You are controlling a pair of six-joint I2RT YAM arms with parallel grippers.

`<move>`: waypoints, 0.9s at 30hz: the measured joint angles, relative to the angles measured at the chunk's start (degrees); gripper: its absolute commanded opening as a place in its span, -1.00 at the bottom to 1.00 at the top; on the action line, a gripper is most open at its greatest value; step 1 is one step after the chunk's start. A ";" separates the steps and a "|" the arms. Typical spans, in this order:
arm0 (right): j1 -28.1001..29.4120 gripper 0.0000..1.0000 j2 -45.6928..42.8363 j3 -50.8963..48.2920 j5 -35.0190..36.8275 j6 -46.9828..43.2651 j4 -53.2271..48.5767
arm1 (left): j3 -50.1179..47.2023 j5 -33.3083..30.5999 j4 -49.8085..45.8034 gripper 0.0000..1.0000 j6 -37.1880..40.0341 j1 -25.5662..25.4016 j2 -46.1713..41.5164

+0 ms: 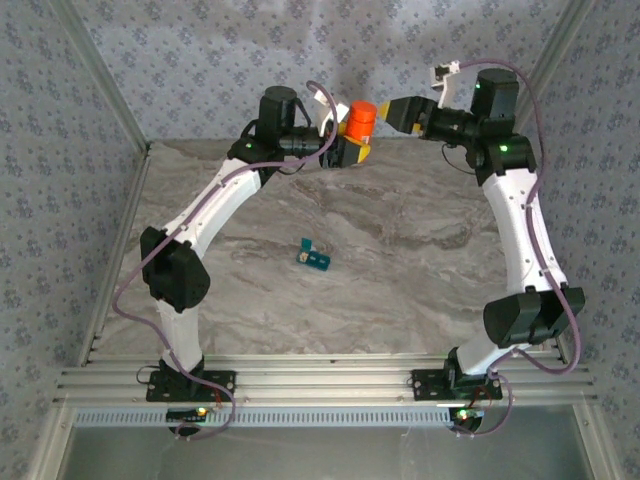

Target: Sort the pills into containers

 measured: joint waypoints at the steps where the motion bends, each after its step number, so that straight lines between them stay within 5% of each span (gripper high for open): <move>1: -0.55 0.59 0.13 0.33 -1.05 -0.07 -0.13 | 0.26 0.22 -0.39 -1.00 0.04 0.00 0.02; 9: -1.42 0.59 5.99 10.36 -8.48 -1.95 -3.41 | 2.38 3.23 -2.34 -1.00 0.37 -0.02 0.07; 27: 3.30 0.49 10.75 15.54 -9.62 -4.48 -8.68 | 3.23 6.01 -5.40 -1.00 0.46 -0.07 0.37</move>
